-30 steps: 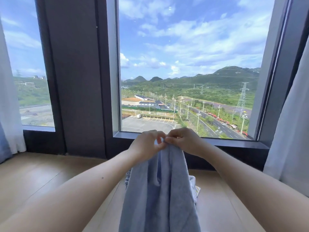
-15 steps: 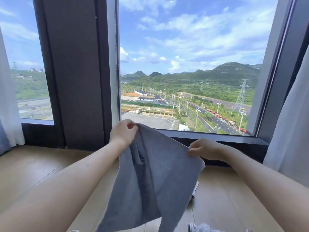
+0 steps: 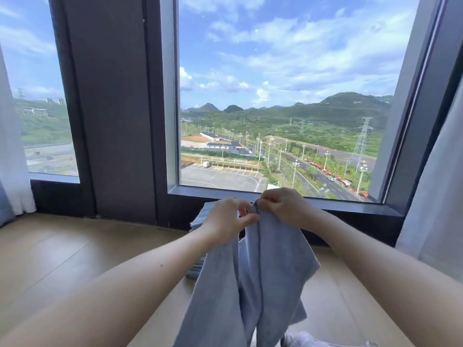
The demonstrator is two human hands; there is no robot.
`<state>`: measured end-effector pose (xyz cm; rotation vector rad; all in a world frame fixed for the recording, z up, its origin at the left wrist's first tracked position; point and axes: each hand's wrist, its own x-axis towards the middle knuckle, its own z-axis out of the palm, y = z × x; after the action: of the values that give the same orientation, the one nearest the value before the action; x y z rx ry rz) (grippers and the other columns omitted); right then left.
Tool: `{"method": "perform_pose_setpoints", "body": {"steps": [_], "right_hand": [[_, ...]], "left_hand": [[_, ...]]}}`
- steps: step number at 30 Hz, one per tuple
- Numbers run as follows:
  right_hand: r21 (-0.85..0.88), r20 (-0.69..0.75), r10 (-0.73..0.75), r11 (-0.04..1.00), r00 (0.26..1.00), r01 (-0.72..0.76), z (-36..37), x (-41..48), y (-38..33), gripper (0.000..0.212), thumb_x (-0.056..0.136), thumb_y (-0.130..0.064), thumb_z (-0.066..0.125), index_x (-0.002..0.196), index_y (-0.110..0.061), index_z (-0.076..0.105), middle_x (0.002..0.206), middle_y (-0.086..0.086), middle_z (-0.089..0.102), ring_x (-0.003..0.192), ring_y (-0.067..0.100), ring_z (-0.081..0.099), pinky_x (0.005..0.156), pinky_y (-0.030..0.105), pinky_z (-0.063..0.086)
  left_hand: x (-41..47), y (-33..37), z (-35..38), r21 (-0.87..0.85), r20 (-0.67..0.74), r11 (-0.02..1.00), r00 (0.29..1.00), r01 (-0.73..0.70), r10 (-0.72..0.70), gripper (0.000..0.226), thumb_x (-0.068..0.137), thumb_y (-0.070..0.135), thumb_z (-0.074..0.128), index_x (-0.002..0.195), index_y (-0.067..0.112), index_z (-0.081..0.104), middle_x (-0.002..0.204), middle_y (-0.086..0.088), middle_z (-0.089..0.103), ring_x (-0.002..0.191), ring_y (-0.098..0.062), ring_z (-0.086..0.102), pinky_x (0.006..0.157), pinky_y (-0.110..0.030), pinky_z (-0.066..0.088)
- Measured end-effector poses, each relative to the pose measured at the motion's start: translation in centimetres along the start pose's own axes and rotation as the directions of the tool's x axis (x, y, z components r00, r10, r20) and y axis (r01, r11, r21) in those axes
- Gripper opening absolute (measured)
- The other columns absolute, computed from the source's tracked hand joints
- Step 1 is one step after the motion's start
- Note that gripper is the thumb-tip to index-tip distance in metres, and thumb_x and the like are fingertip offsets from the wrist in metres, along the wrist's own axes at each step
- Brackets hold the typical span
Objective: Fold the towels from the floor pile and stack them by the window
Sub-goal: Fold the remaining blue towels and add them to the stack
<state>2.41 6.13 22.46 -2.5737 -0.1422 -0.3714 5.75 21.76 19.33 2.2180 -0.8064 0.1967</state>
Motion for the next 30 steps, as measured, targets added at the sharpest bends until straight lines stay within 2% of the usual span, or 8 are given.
{"method": "perform_pose_setpoints", "body": {"steps": [4,8,12,15,20,24,27,30], "right_hand": [[0.004,0.001,-0.002,1.000,1.000,0.002,-0.1,-0.4,-0.1,0.028,0.091,-0.025,0.058,0.063,-0.024,0.056,0.061,-0.008,0.047,0.056,0.002,0.040,0.050,0.014,0.028],[-0.012,0.172,0.094,0.996,0.981,-0.094,-0.2,-1.3,1.1,0.026,0.088,-0.026,0.060,0.088,-0.001,0.066,0.074,0.007,0.061,0.066,0.012,0.052,0.062,0.026,0.040],[-0.063,0.221,0.176,0.984,0.959,-0.166,-0.4,-1.9,2.4,0.026,0.089,-0.034,0.059,0.094,-0.013,0.073,0.095,0.005,0.071,0.085,0.017,0.064,0.079,0.033,0.049],[-0.026,0.233,0.211,0.977,0.949,-0.210,-0.7,-1.8,2.4,0.023,0.089,-0.034,0.059,0.082,-0.015,0.071,0.082,0.001,0.066,0.075,0.013,0.058,0.069,0.026,0.044],[-0.014,0.228,0.241,0.970,0.943,-0.244,-0.9,-1.9,2.9,0.022,0.090,-0.027,0.059,0.083,-0.009,0.069,0.078,0.001,0.061,0.069,0.010,0.053,0.061,0.018,0.043],[-0.095,0.259,0.286,0.958,0.922,-0.271,-0.8,-1.9,3.4,0.015,0.091,-0.021,0.055,0.079,-0.016,0.062,0.071,-0.003,0.063,0.061,0.004,0.058,0.056,0.015,0.046],[-0.087,0.260,0.304,0.953,0.917,-0.291,-0.5,-1.8,3.0,0.020,0.094,-0.021,0.052,0.077,-0.015,0.061,0.070,0.001,0.064,0.061,0.007,0.060,0.055,0.015,0.048],[0.122,0.264,0.300,0.933,0.917,-0.340,-0.1,-1.6,2.0,0.023,0.094,-0.023,0.052,0.076,-0.014,0.062,0.073,0.005,0.063,0.060,0.010,0.058,0.059,0.017,0.052]], "left_hand": [[-0.1,0.1,0.0,-0.065,-0.076,0.998,0.997,-0.012,0.007,0.022,0.091,0.025,0.056,0.088,0.007,0.068,0.084,-0.004,0.065,0.080,-0.014,0.055,0.074,-0.028,0.041],[0.6,0.0,-0.9,-0.245,-0.149,0.969,0.986,0.038,-0.077,0.019,0.092,0.027,0.055,0.074,0.022,0.060,0.073,0.009,0.056,0.074,-0.008,0.049,0.067,-0.021,0.038],[1.1,-0.8,-1.5,-0.278,-0.144,0.957,0.981,0.084,-0.128,0.018,0.094,0.028,0.053,0.080,0.019,0.059,0.071,0.006,0.048,0.065,-0.006,0.044,0.059,-0.017,0.035],[0.9,-1.7,-1.5,-0.243,-0.113,0.961,0.981,0.129,-0.160,0.019,0.095,0.025,0.051,0.083,0.013,0.058,0.069,0.003,0.046,0.060,-0.008,0.040,0.056,-0.017,0.033],[1.2,-2.6,-2.4,-0.242,-0.175,0.951,0.955,0.195,-0.240,0.019,0.095,0.026,0.051,0.079,0.017,0.056,0.065,0.004,0.045,0.061,-0.010,0.041,0.055,-0.018,0.033],[1.1,-3.3,-2.7,-0.238,-0.200,0.938,0.932,0.252,-0.301,0.016,0.094,0.027,0.053,0.085,0.016,0.060,0.068,0.004,0.050,0.073,-0.016,0.050,0.068,-0.023,0.039],[1.0,-3.0,-2.6,-0.213,-0.134,0.909,0.911,0.358,-0.390,0.012,0.093,0.026,0.052,0.093,0.016,0.059,0.082,0.002,0.052,0.081,-0.016,0.049,0.071,-0.024,0.037],[0.9,-1.7,-2.5,-0.416,0.016,0.786,0.868,0.458,-0.497,0.015,0.088,0.005,0.041,0.074,0.009,0.044,0.074,-0.005,0.040,0.063,-0.016,0.035,0.057,-0.026,0.029]]}}
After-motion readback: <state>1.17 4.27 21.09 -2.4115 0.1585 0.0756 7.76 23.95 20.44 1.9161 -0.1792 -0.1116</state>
